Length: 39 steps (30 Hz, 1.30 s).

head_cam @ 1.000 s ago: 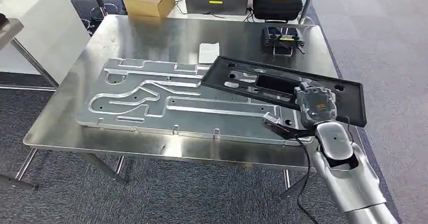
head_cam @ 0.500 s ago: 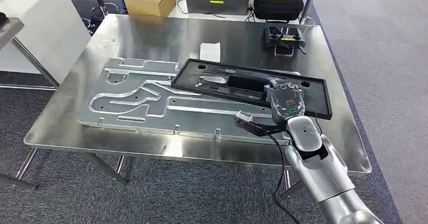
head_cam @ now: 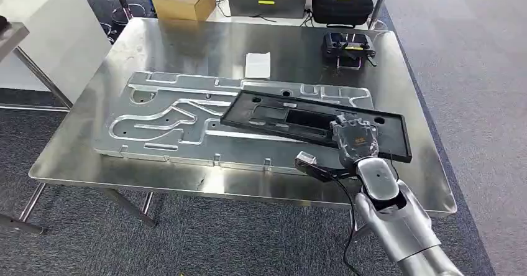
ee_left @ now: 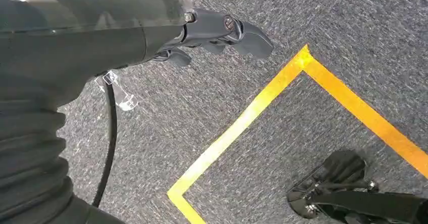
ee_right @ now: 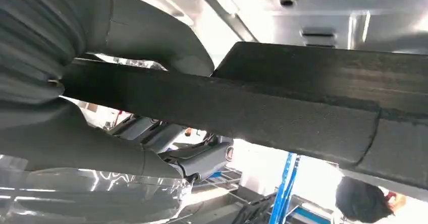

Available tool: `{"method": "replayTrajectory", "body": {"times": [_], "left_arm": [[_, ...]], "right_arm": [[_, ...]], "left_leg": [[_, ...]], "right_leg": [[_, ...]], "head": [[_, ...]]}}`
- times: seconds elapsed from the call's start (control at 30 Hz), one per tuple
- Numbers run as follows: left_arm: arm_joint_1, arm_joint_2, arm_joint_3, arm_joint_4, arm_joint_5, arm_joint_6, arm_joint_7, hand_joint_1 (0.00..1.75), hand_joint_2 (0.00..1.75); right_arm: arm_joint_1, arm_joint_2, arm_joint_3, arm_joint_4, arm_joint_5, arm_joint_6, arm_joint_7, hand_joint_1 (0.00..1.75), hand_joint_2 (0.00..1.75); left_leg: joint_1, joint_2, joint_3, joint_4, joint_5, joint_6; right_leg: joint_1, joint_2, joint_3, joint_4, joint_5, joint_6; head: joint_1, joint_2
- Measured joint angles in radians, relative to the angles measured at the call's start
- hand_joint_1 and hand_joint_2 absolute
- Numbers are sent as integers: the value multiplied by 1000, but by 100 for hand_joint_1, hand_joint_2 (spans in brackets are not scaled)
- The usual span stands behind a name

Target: Take the parts from the cabinet and place them on the table.

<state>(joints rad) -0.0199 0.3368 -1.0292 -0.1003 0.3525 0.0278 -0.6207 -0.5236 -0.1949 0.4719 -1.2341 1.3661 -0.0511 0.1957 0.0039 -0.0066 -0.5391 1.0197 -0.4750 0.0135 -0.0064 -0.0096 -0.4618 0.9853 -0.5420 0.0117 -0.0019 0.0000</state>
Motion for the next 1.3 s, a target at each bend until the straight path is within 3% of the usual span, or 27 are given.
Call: {"method": "replayTrajectory", "body": {"times": [0.3, 0.6, 1.1, 1.13, 1.3], "left_arm": [[8, 0, 0, 0, 4, -46, -63, 0, 175], [15, 0, 0, -6, 3, -80, -66, 0, 175], [16, -1, -8, -6, -11, -63, -66, 0, 175], [16, -1, -10, -6, -14, -63, -66, 0, 175], [18, -2, -24, -6, -29, -46, -66, 0, 175]], "right_arm": [[37, -11, -11, 0, 12, -10, -3, 175, 175], [50, -11, -15, 0, 14, -10, -5, 175, 175], [62, -11, -15, -9, 26, -5, -6, 175, 175], [62, -11, -15, -9, 27, -5, -6, 0, 0], [71, -13, -15, -10, 28, -5, -6, 0, 0]], "left_leg": [[0, 0, 0, 0, 0, 0], [0, 0, 0, 0, 0, 0], [0, 0, 0, 0, 0, 0], [0, 0, 0, 0, 0, 0], [0, 0, 0, 0, 0, 0]], "right_leg": [[0, 0, 0, 0, 0, 0], [0, 0, 0, 0, 0, 0], [0, 0, 0, 0, 0, 0], [0, 0, 0, 0, 0, 0], [0, 0, 0, 0, 0, 0]], "head": [[0, 0], [0, 0], [0, 0], [0, 0], [0, 0]]}}
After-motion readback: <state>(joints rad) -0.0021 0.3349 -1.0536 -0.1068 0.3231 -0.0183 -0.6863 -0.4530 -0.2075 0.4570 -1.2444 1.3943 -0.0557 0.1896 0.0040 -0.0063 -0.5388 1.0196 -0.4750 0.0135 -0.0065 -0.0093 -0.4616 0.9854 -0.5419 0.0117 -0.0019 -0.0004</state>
